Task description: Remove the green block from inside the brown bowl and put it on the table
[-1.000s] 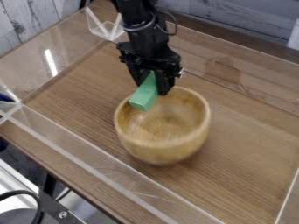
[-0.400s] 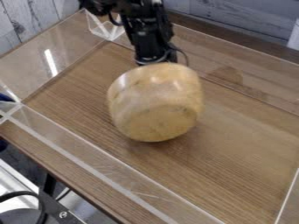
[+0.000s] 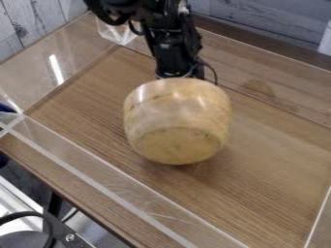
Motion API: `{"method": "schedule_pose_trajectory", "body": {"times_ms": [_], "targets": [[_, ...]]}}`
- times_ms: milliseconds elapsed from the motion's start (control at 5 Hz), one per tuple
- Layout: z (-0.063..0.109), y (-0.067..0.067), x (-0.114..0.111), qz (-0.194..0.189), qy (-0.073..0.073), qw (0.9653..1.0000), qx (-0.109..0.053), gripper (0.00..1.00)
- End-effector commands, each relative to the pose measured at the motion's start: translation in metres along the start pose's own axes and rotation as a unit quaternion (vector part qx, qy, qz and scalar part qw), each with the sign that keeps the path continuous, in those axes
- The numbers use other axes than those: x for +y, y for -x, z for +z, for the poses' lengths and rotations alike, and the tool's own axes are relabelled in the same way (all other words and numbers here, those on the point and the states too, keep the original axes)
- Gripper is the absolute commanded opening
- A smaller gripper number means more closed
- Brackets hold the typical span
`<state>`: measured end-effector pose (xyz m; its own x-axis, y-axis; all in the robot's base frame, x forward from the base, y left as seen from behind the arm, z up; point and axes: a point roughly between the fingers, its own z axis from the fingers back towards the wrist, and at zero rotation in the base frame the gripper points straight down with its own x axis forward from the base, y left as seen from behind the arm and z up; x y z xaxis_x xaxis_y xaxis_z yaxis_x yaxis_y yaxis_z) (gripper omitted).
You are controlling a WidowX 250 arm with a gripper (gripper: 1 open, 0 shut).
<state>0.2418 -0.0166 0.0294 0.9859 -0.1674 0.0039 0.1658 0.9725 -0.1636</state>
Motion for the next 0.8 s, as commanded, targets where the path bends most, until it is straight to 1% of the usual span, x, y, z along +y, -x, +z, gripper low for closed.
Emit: {"method": "schedule_pose_trajectory", "body": {"times_ms": [0,400,600], "targets": [[0.004,0.003,-0.012,-0.008,0.013,0.9999,0.002,0.00],[-0.004,-0.004,-0.020,-0.020,0.038,0.9986,0.030,0.00],[-0.008,-0.010,-0.018,-0.012,0.050,0.9985,0.020,0.00]]}}
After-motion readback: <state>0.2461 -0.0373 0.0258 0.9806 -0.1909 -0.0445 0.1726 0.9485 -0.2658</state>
